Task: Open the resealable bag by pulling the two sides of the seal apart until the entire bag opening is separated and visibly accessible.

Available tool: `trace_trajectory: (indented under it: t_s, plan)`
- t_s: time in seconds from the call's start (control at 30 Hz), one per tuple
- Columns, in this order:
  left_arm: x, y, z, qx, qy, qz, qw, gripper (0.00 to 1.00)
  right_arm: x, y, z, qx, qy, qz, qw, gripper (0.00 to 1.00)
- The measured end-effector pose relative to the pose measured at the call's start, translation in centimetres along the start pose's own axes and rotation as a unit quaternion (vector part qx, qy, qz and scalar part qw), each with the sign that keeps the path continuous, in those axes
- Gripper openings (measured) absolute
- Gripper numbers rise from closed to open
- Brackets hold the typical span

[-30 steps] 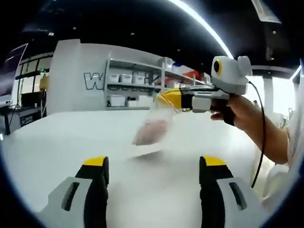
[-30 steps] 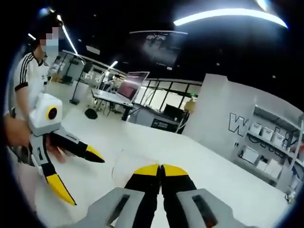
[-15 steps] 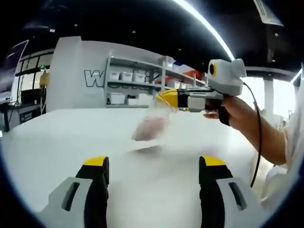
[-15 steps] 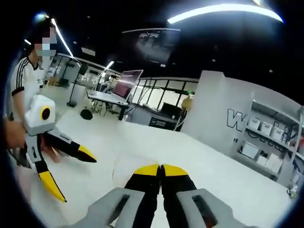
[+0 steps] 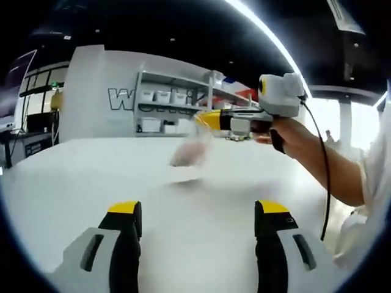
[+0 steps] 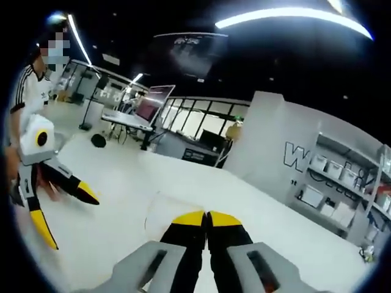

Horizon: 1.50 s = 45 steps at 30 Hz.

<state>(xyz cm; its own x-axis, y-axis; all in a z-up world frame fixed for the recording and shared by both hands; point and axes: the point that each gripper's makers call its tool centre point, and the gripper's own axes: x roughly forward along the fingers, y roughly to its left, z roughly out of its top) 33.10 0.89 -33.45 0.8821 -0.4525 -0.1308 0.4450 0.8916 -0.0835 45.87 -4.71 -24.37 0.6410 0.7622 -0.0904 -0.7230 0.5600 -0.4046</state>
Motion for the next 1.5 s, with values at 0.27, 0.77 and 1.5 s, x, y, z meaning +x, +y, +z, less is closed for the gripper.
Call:
trace_trajectory:
  t_s: [0.27, 0.77, 1.5]
  plan:
    - [0.0, 0.0, -0.2, 0.002, 0.003, 0.0, 1.0, 0.75, 1.2, -1.6, -0.7, 0.006, 0.007, -0.01, 0.9999, 0.0]
    - [0.0, 0.3, -0.4, -0.004, 0.009, 0.002, 0.9999, 0.72, 2.2, -2.7, -1.5, 0.006, 0.02, -0.012, 0.9997, 0.0]
    - [0.0, 0.4, -0.6, -0.01, 0.014, 0.004, 0.9998, 0.69, 3.6, -4.8, -2.6, -0.003, 0.032, -0.027, 0.9991, 0.0]
